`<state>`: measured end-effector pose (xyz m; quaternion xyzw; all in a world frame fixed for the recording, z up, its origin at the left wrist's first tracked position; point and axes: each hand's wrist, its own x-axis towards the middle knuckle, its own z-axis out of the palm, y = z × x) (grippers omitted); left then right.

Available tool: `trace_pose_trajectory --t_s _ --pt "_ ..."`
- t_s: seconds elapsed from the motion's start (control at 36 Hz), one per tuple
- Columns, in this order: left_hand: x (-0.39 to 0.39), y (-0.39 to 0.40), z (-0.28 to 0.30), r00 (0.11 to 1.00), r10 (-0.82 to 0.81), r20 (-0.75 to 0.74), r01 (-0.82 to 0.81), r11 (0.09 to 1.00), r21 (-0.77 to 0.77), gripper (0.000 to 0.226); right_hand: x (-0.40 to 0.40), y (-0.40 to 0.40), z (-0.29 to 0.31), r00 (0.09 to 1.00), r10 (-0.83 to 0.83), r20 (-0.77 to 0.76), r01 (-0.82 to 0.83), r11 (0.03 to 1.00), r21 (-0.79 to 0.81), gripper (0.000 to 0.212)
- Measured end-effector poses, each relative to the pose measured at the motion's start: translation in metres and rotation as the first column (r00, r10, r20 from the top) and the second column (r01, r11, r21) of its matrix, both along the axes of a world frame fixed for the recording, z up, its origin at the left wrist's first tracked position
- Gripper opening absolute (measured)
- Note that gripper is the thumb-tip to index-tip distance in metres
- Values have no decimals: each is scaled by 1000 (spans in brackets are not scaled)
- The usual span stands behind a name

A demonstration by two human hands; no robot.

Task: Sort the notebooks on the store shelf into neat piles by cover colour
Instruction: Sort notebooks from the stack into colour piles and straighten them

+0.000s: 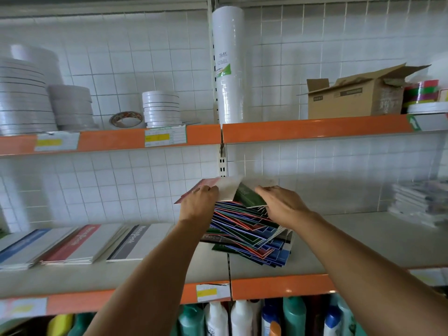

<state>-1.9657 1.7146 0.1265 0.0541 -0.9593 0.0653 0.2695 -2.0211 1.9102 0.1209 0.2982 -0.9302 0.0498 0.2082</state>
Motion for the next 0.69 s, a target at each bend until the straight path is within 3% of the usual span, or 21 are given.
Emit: trace_pose_trajectory --t_s 0.06,0.22,0.5,0.69 --pt "8 -4 0 1000 -7 -12 7 1000 18 39 1 -1 2 1000 7 -29 -7 1000 26 70" --pt "37 -18 -5 1000 21 -23 -19 998 67 57 6 -3 1 998 35 -59 -30 996 84 77" --pt "93 -56 -25 984 176 2 -175 976 130 51 40 -35 5 998 56 -30 -51 988 146 83" --pt "129 -102 -41 968 250 8 -249 960 132 47 66 -80 2 988 119 -94 -105 984 145 82"
